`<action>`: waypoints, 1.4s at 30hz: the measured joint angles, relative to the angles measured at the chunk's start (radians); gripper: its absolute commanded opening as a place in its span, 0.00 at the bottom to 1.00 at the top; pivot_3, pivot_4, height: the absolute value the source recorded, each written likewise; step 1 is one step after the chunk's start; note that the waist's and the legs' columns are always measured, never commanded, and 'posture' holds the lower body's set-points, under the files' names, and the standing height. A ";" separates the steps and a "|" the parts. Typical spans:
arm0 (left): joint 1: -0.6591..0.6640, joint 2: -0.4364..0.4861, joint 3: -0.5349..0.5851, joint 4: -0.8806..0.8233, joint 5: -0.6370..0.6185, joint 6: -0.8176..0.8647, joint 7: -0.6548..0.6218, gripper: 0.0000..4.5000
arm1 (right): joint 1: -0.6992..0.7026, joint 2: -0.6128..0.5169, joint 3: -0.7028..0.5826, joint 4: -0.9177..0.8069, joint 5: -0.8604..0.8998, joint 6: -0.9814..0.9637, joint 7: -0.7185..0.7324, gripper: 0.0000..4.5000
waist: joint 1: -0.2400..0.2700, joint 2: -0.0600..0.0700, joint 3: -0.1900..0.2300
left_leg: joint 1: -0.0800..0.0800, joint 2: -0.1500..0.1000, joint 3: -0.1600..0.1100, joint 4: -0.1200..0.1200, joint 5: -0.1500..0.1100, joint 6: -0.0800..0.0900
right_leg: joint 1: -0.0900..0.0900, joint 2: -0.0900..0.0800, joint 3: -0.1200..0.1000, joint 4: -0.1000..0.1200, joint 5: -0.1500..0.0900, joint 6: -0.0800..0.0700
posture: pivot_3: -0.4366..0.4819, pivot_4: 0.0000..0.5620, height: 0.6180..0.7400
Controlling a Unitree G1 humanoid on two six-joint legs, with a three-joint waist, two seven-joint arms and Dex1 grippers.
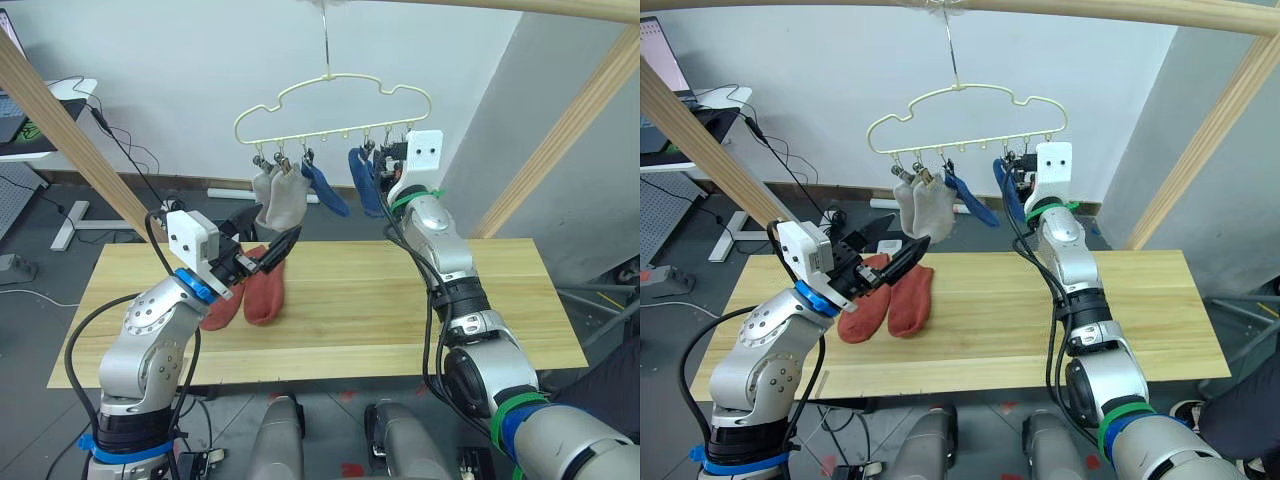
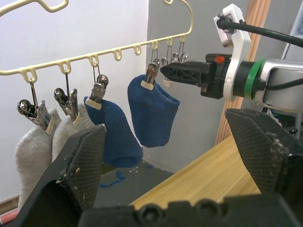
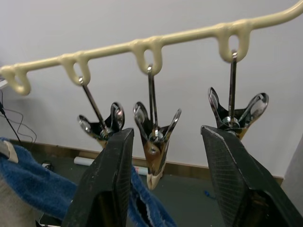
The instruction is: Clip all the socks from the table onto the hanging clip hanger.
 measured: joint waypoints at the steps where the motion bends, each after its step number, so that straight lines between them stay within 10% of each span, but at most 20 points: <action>1: 0.000 0.000 0.000 0.000 0.000 0.000 0.000 1.00 | -0.008 0.000 -0.002 0.011 0.000 -0.006 -0.004 0.52 | 0.000 0.000 0.000 | 0.000 0.000 0.000 0.000 0.000 0.000 | 0.000 0.000 0.000 0.000 0.000 0.000 | 0.56 0.46 1.00; 31: 0.012 0.001 0.000 -0.004 0.000 0.002 0.024 1.00 | -0.072 0.069 -0.020 0.100 0.041 -0.040 0.025 0.52 | 0.000 0.001 0.001 | -0.001 0.000 0.000 -0.001 0.000 0.000 | -0.001 0.000 0.000 0.000 0.000 0.000 | 0.57 0.47 1.00; 36: 0.013 0.001 0.000 -0.010 0.000 0.002 0.028 1.00 | -0.085 0.065 -0.033 0.108 0.042 -0.050 0.030 0.16 | 0.000 0.001 0.001 | -0.001 0.000 0.000 -0.002 0.000 0.000 | -0.001 0.000 0.000 -0.001 0.000 0.000 | 0.57 0.47 1.00; 42: 0.028 0.017 -0.004 -0.009 0.010 0.014 0.040 1.00 | -0.093 0.057 -0.045 0.125 0.043 -0.057 0.035 0.00 | 0.000 0.001 0.001 | -0.001 0.000 0.000 -0.002 0.000 0.000 | -0.002 0.000 0.000 -0.001 0.000 0.000 | 0.57 0.48 1.00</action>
